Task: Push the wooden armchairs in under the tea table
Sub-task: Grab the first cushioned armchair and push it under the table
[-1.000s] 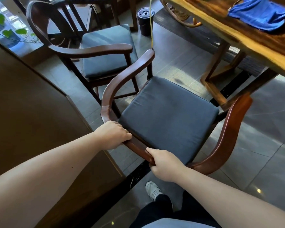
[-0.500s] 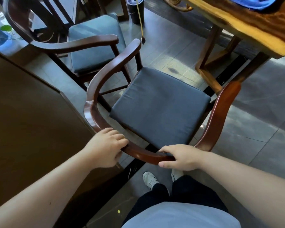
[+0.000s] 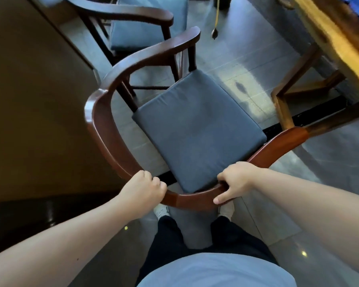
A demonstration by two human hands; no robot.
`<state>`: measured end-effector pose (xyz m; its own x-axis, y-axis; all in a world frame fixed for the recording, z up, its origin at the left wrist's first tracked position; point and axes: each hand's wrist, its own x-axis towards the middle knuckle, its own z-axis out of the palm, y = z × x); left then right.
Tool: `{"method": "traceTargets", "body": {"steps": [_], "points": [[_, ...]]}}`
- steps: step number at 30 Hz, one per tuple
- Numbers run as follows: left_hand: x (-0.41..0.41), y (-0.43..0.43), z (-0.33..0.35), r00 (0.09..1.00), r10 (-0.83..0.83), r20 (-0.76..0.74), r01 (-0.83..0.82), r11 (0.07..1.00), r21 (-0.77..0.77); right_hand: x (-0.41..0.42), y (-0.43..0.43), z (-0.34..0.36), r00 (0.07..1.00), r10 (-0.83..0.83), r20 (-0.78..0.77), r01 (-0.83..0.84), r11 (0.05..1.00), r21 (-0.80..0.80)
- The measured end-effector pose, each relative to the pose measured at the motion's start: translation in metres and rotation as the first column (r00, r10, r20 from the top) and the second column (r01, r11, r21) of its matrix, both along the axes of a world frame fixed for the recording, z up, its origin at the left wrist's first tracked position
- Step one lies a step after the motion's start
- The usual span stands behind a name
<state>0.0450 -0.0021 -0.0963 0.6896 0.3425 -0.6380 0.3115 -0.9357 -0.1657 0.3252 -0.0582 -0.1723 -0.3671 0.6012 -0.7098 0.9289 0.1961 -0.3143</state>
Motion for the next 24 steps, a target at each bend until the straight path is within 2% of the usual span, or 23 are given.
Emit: {"method": "traceTargets", "body": {"steps": [5,8,13,20,24], "points": [[0.001,-0.003,-0.006,1.000,-0.024,-0.006,0.024,1.000,0.018,0.001,0.008,-0.017,0.990,0.131,0.059,-0.133,0.991,0.022],[-0.001,-0.003,-0.007,0.998,-0.054,0.012,0.054,0.998,0.017,0.000,0.011,-0.019,0.992,0.105,0.074,-0.104,0.994,-0.014],[-0.002,-0.003,-0.007,0.996,-0.071,0.053,0.070,0.997,0.017,0.001,0.001,-0.020,0.993,0.099,0.067,-0.104,0.992,0.069],[0.007,0.010,0.001,0.991,-0.092,0.097,0.090,0.996,0.026,0.010,-0.005,-0.016,0.997,0.060,0.045,-0.065,0.993,0.104],[0.037,0.004,0.000,0.983,-0.158,0.090,0.152,0.986,0.069,0.031,-0.025,-0.019,0.998,0.032,0.060,-0.038,0.995,0.097]]}}
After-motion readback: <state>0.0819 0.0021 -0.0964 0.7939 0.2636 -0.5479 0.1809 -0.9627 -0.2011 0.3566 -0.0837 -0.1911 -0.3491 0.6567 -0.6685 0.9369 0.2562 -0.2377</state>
